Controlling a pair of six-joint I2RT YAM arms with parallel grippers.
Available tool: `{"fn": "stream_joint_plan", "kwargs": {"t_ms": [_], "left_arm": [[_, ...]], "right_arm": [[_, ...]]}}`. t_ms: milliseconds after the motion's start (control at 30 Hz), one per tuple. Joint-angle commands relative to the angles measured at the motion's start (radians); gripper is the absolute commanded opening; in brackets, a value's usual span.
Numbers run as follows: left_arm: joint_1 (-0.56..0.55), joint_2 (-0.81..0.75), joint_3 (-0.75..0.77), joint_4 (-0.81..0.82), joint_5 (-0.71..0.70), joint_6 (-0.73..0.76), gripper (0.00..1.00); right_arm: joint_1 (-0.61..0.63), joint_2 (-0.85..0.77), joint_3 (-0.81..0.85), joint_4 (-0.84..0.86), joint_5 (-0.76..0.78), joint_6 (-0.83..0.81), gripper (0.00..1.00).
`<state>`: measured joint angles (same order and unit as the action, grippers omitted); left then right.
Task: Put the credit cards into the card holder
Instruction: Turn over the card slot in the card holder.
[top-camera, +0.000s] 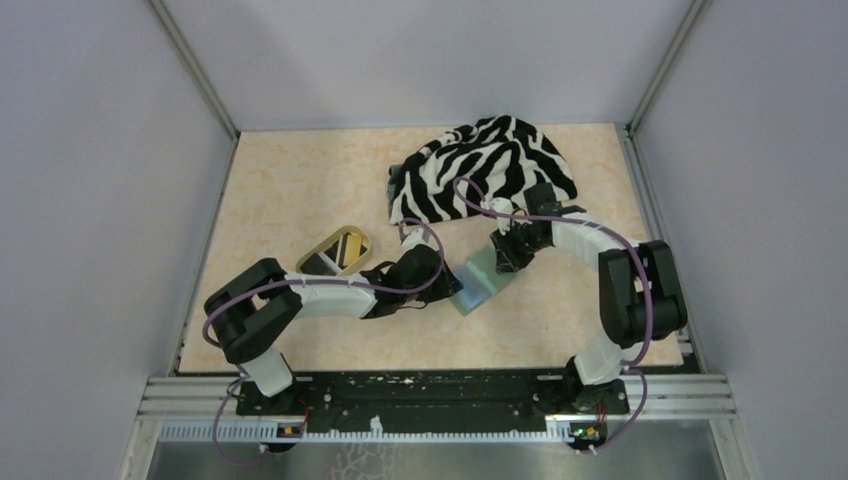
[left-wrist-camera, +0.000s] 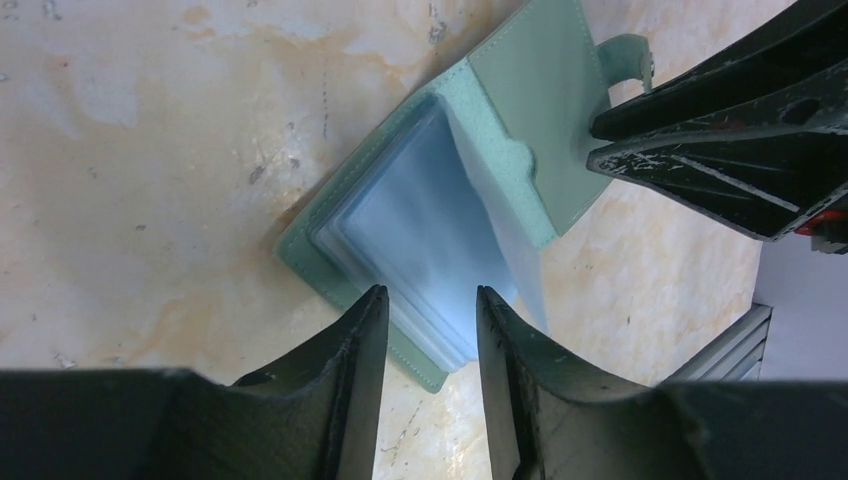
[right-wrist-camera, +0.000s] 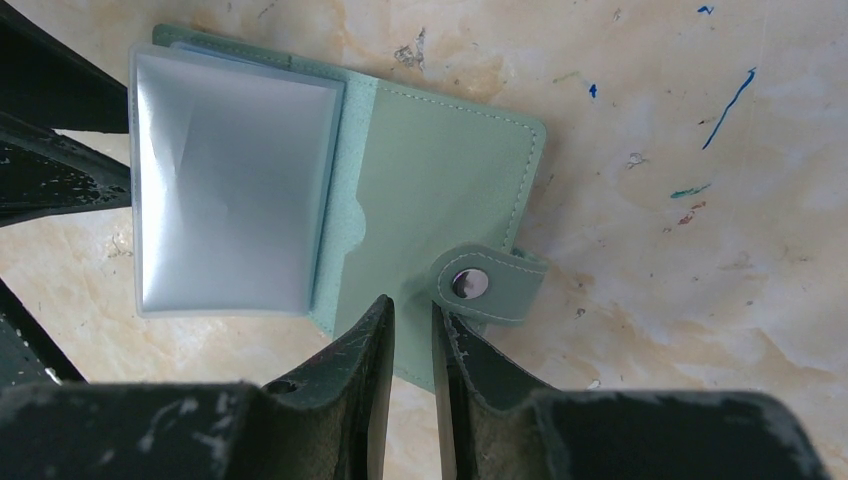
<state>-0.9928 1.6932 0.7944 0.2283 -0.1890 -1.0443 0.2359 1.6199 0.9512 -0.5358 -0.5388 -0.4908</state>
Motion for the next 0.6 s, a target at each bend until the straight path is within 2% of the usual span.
{"fn": "stream_joint_plan", "kwargs": {"t_ms": [0,300,567], "left_arm": [[-0.006,0.021,0.045,0.02,0.01,0.009,0.42],[-0.006,0.048,0.064,0.009,0.015,-0.005,0.45],[-0.006,0.064,0.108,-0.092,-0.035,-0.048,0.5]], "right_arm": [[0.01,0.01,0.045,-0.002,-0.01,-0.014,0.21],[0.011,0.01,0.047,-0.005,-0.009,-0.016,0.21],[0.013,0.012,0.047,-0.006,-0.012,-0.017,0.21]]}}
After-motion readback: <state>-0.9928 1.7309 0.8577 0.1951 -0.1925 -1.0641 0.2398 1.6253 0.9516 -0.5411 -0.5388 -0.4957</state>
